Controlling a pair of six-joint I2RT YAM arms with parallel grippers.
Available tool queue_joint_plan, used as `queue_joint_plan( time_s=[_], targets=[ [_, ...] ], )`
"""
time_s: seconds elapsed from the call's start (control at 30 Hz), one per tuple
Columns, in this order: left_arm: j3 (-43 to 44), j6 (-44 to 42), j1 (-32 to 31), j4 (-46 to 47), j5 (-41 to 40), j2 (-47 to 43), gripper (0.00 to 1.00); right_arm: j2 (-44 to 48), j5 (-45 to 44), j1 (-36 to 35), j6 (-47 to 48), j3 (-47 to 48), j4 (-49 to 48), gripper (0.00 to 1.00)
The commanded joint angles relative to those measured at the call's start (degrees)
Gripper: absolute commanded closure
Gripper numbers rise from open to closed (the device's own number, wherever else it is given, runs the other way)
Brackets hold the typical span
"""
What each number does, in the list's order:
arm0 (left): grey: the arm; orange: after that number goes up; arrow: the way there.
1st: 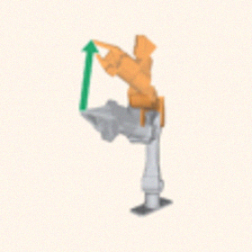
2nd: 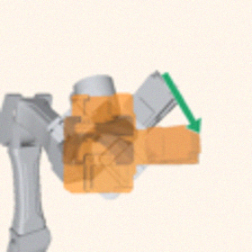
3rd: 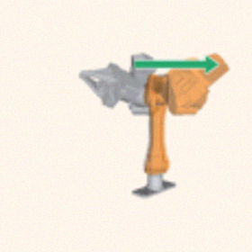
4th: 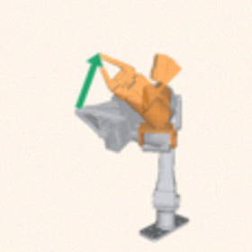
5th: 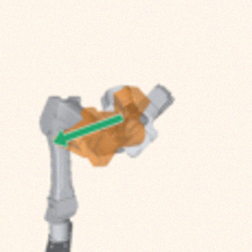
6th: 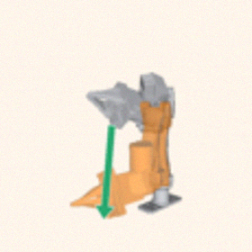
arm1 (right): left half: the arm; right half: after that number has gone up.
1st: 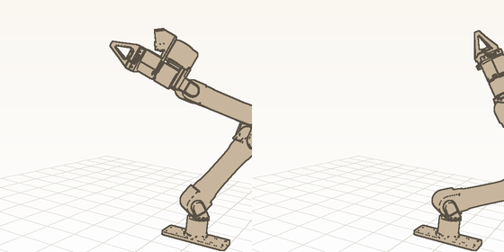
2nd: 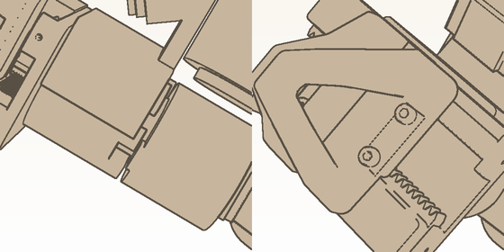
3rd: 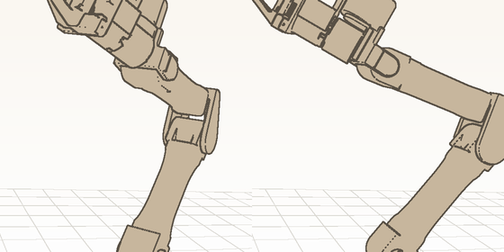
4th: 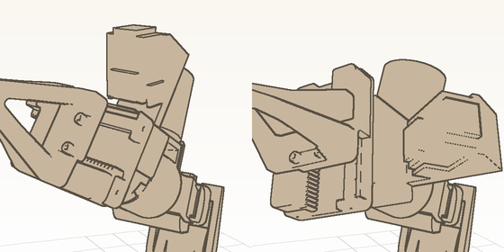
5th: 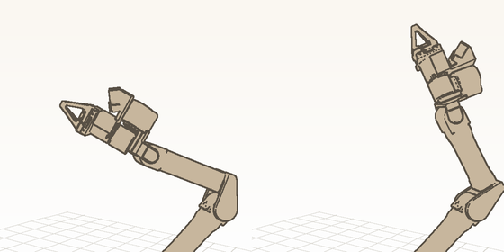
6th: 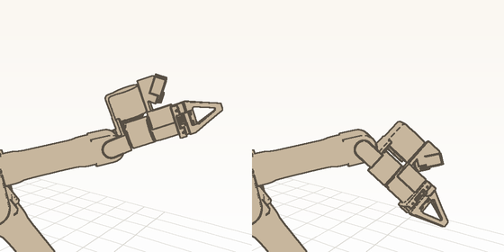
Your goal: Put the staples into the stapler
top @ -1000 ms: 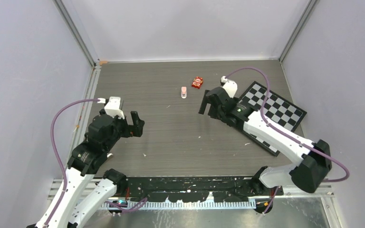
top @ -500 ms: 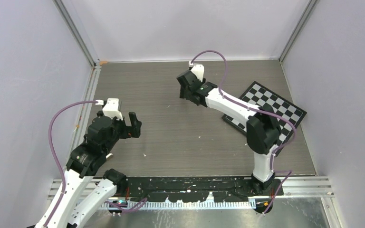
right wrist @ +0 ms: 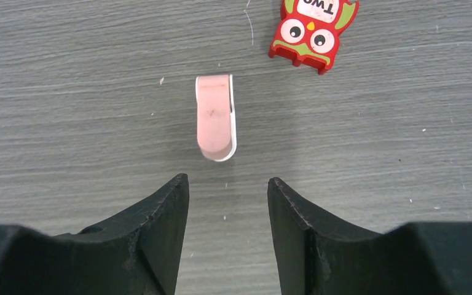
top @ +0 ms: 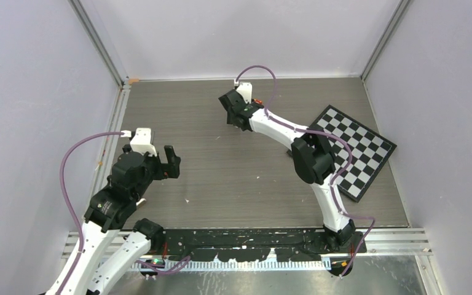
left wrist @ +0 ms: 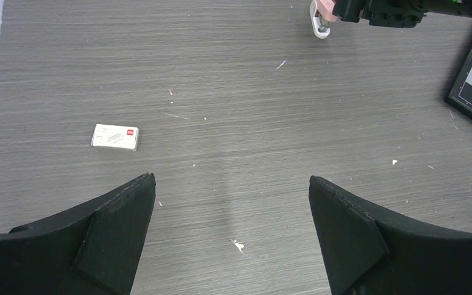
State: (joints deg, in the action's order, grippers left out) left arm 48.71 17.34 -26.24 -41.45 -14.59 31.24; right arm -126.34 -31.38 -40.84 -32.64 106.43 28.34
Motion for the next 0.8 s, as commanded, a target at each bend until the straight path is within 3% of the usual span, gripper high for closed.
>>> queue_joint_plan(
  time_s=[0.0, 0.6, 0.77],
  targets=[
    [1.1, -0.1, -0.2, 0.5, -1.1, -0.6, 0.04, -2.2, 0.3, 1.2, -0.2, 4.8, -1.4, 0.45],
    [0.9, 0.4, -0.2, 0.8, -1.7, -0.4, 0.05, -7.9, 4.5, 2.5, 3.9, 9.8, -2.0, 0.57],
    [0.7, 0.5, -0.2, 0.9, -1.7, -0.6, 0.05, -8.3, 6.0, 2.8, 5.3, 10.3, -1.9, 0.56]
  ],
)
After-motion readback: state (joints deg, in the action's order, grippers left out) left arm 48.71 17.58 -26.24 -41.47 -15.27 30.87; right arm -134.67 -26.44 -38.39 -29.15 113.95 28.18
